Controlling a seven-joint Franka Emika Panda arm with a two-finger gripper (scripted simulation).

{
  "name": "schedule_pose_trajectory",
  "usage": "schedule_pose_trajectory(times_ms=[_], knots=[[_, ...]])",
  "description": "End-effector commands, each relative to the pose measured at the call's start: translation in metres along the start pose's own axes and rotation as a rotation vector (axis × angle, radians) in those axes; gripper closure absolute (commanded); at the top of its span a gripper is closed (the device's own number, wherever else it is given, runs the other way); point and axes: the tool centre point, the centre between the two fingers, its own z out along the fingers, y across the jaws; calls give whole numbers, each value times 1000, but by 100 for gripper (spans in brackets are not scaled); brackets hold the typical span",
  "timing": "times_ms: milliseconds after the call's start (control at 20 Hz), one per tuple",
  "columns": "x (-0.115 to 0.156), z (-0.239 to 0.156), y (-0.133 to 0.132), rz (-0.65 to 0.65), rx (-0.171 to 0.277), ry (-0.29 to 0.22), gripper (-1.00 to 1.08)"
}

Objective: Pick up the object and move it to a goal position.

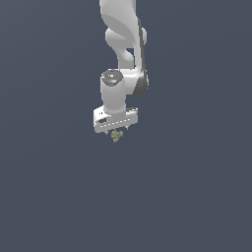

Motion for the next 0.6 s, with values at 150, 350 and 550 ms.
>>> schedule_pose_trajectory(times_ms=[150, 350, 550], knots=[[-17, 12, -4, -87, 2, 1, -92], [-25, 17, -6, -123, 3, 1, -92], [-28, 20, -6, -139, 4, 1, -92]])
